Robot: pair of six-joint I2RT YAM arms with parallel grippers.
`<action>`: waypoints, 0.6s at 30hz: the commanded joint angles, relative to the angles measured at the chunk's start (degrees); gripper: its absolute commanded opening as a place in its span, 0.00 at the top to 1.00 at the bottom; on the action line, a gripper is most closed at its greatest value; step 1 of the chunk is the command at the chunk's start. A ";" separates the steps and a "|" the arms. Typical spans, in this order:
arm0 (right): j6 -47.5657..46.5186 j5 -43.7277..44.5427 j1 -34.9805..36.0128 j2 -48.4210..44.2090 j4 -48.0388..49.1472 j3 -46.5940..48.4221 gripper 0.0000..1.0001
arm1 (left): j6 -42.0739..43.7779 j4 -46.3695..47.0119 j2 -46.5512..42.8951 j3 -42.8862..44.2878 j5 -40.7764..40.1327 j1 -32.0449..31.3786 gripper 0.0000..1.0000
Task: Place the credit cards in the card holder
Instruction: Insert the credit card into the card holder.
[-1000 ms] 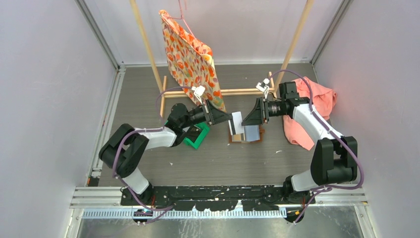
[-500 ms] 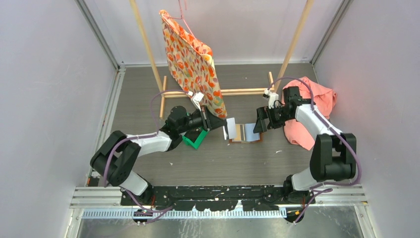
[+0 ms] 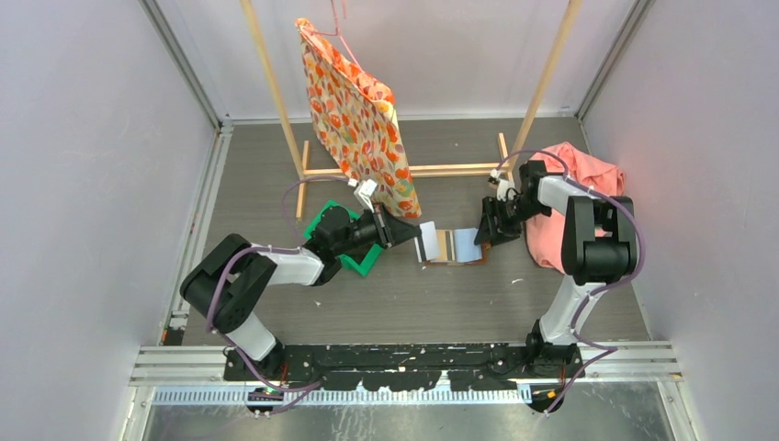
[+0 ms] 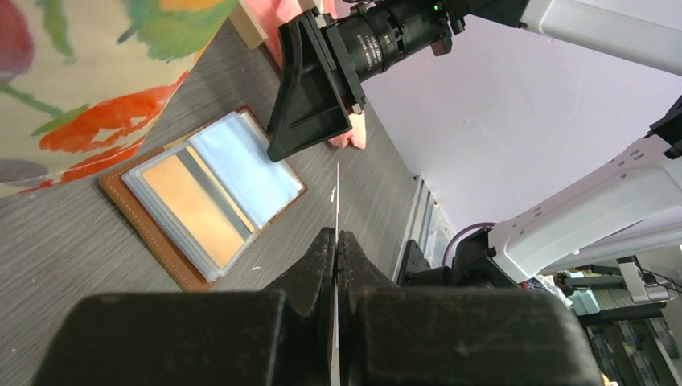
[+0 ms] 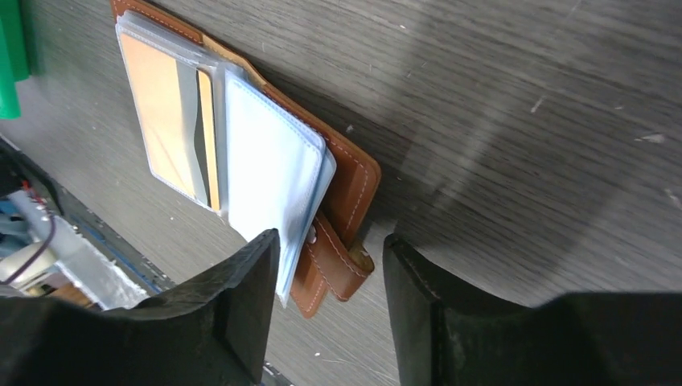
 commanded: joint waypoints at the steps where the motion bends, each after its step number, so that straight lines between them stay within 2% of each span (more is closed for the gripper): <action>1: 0.37 -3.79 -0.02 1.78 -2.25 2.90 0.49 | -0.98 6.52 1.65 -0.85 -1.86 -0.64 1.00; 5: -0.86 -5.34 0.00 3.79 -4.22 4.06 0.59 | -1.47 7.62 2.89 -0.89 -2.34 -1.32 1.00; 11: -5.66 -5.81 0.00 4.00 -7.41 5.26 0.80 | -1.48 7.65 2.62 -1.55 -4.08 -2.26 1.00; 14: -7.98 -5.92 0.03 4.11 -8.82 5.59 0.86 | -1.74 7.58 2.37 -2.11 -5.53 -3.33 1.00; 18: -11.85 -7.04 0.73 4.37 -11.89 6.37 0.90 | -1.70 7.63 2.69 -2.80 -7.38 -5.21 1.00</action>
